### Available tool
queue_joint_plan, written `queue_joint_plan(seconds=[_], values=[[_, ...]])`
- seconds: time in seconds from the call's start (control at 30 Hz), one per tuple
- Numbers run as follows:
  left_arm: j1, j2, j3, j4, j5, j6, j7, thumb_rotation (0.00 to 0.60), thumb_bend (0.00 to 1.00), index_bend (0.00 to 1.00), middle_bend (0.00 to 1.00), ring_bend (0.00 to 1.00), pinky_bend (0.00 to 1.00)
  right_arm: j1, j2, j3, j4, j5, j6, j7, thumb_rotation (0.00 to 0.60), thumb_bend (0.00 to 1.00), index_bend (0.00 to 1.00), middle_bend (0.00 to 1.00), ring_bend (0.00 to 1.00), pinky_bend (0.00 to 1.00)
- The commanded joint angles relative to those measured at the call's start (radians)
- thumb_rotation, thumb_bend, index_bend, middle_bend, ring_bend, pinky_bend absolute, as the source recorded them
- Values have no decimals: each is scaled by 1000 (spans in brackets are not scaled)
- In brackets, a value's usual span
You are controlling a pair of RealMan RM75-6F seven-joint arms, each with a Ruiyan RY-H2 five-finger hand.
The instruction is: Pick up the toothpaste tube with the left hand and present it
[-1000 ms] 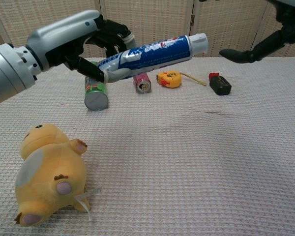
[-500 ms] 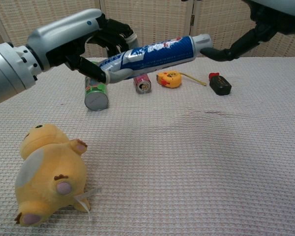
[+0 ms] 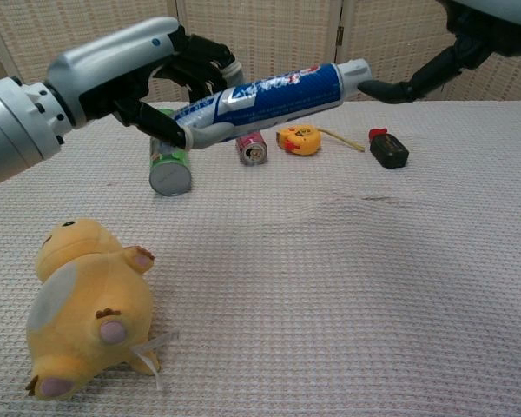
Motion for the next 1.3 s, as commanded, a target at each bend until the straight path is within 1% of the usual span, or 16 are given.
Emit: queue_joint_plan(seconds=[0.03,0.33,0.7,0.9,1.0,1.1,1.3], values=[[0,5,1,-3,4,-1,-7,600,694,748,723,667,356,2,3,2,3,6,3,1,600,394,73,166,142,39],[0,8,7,1,16,-1,-8,600,695,756,731,672,356,9,16,9,-1,11,19,8,600,394,72,171,143,39],[-9,-18,14,31,21,-14,67,600,695,756,732,672,353,28,8,1,-38,-14,26,-7,600,394,72,172,144,39],[-8,-19,14,36,19,-13,74,600,695,756,732,672,351,39,-2,-5,-42,-2,17,-27,600,394,72,173,144,39],[-7,-12,15,54,13,-20,70,600,695,756,732,671,350,19,18,-18,-51,-19,42,-13,600,394,72,173,144,39],[-14,-2,19,87,13,-38,65,600,695,755,732,661,347,-15,57,-35,-58,-41,78,15,600,395,72,173,144,39],[-59,-14,30,182,35,-101,66,600,695,741,732,639,333,-82,140,-59,-65,-75,151,76,600,394,72,174,144,39]])
